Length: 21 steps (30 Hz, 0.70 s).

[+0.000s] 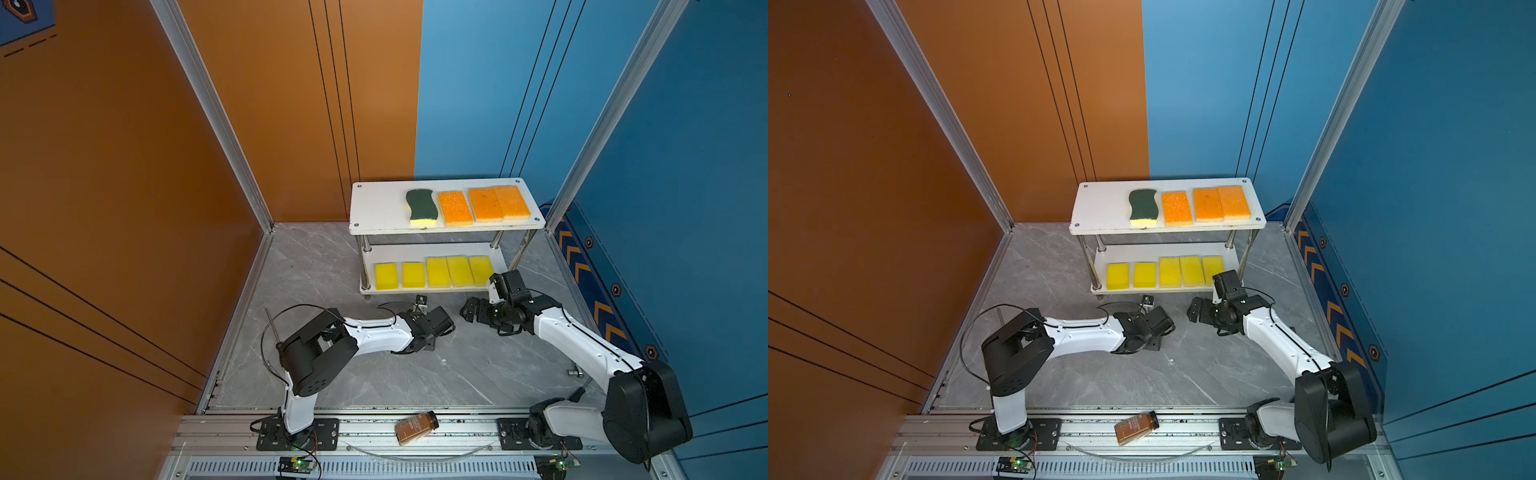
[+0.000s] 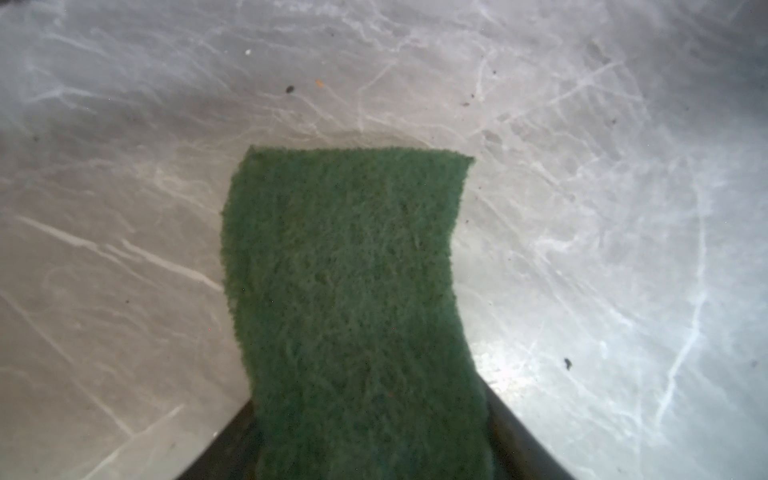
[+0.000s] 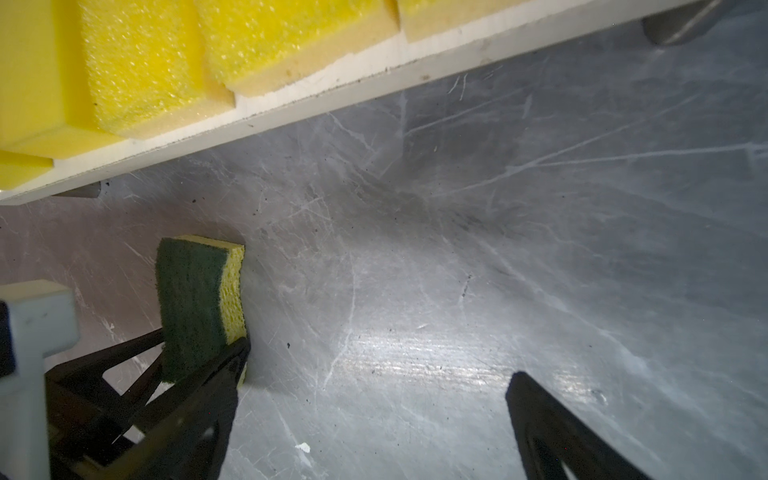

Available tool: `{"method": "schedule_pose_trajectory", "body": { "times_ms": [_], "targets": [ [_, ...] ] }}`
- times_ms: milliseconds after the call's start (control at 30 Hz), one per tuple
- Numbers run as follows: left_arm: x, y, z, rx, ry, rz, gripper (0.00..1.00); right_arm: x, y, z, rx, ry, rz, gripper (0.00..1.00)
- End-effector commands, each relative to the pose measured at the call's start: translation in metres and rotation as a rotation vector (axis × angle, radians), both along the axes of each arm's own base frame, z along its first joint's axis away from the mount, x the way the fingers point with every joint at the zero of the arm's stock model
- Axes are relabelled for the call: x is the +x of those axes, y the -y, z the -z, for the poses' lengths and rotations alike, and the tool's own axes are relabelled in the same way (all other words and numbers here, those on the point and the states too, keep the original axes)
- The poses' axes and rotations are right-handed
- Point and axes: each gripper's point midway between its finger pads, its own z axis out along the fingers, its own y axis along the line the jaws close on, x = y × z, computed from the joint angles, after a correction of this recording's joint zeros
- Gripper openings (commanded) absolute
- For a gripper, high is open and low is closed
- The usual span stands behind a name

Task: Place and organize the cleaning sponges onto the shelf
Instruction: 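Grasp and lift the second green sponge with the left gripper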

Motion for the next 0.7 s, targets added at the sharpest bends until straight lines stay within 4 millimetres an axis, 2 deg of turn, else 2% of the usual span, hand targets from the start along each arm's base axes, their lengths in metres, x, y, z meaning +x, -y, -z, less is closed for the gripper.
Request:
{"method": "schedule_pose_trajectory", "body": {
  "times_ms": [0, 100, 400, 500, 667],
  "targets": [
    [-0.002, 0.003, -0.003, 0.011, -0.019, 0.023, 0.57, 0.000, 0.000, 0.003, 0.017, -0.010, 0.010, 1.00],
    [-0.001, 0.002, -0.020, -0.009, 0.014, 0.030, 0.53, 0.000, 0.000, 0.002, 0.018, -0.009, 0.010, 1.00],
    [-0.002, -0.014, -0.105, -0.041, 0.112, 0.065, 0.55, 0.000, 0.000, 0.004, 0.021, -0.018, 0.011, 1.00],
    [-0.003, -0.027, -0.149, -0.054, 0.194, 0.064, 0.55, 0.000, 0.000, 0.004, 0.021, -0.018, 0.013, 1.00],
    [-0.005, -0.072, -0.238, -0.048, 0.406, -0.010, 0.53, 0.000, 0.001, 0.005, 0.022, -0.020, 0.013, 1.00]
  ]
}}
